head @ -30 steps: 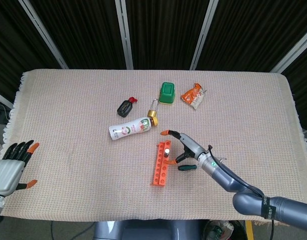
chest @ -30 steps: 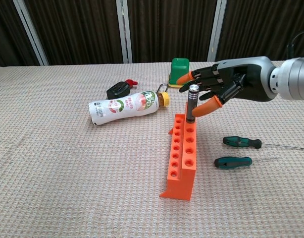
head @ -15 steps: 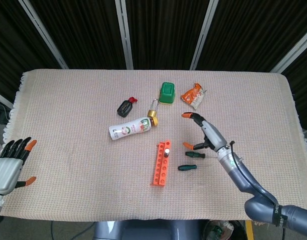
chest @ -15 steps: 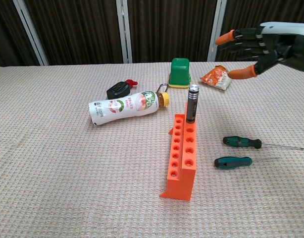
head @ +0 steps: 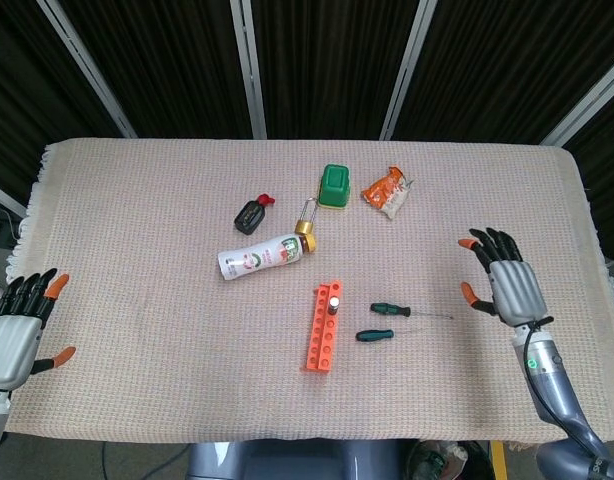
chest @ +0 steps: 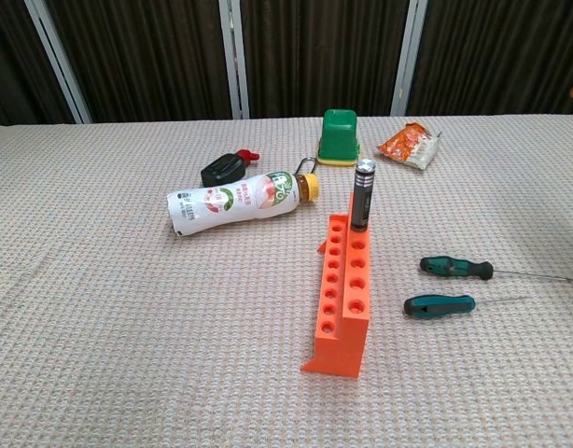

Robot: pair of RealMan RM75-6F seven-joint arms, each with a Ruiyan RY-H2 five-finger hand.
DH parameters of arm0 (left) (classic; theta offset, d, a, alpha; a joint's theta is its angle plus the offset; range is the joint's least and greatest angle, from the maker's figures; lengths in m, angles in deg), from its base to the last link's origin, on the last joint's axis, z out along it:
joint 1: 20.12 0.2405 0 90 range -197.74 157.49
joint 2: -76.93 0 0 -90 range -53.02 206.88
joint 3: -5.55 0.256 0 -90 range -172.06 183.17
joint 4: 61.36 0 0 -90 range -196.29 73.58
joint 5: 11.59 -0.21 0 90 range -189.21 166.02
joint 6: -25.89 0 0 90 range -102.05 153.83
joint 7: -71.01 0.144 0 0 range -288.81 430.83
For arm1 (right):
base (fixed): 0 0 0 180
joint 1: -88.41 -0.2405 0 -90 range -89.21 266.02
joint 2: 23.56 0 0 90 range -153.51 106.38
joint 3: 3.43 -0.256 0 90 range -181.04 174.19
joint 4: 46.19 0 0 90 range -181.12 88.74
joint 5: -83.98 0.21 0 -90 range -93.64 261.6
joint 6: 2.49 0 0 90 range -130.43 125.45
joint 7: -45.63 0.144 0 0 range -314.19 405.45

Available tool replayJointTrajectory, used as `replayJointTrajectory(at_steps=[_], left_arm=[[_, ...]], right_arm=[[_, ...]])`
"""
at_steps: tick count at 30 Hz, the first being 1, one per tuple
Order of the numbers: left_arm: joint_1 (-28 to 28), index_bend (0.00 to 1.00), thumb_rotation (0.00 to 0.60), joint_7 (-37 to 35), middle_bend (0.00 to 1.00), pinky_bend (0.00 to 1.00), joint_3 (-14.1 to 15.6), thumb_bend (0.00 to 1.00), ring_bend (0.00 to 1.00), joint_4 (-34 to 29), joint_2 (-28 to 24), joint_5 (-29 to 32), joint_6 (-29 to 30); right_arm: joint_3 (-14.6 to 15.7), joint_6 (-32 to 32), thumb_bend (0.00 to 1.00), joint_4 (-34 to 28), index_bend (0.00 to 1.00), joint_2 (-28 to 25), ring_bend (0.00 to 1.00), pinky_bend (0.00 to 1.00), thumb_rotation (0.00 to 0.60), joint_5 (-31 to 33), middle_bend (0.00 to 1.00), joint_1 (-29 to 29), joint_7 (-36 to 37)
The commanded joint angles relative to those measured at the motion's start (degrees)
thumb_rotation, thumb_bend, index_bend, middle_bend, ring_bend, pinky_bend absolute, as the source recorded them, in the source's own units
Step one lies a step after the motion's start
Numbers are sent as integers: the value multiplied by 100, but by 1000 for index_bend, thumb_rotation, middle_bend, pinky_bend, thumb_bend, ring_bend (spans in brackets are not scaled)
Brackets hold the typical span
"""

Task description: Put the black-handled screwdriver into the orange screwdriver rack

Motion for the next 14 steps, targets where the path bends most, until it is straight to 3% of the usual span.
replayJointTrajectory(at_steps=[1,7,14], left_arm=[[55,51,600,-45,0,0,20,57,0,23,44,-50,84],[175,49,600,-188,0,0,190,80,0,-6,11,-356,229],[222,44,600,-240,0,0,326,77,0,-62,-39,-591,233]], right_arm=[[321,884,368,107,181,122,0,0,600,-39,58,596,-921],[503,1488,353,60,173,89,0,0,600,-209,50,1072,-877],[667,1578,321,-46,168,-35,0,0,600,-383,45,1306,-701]])
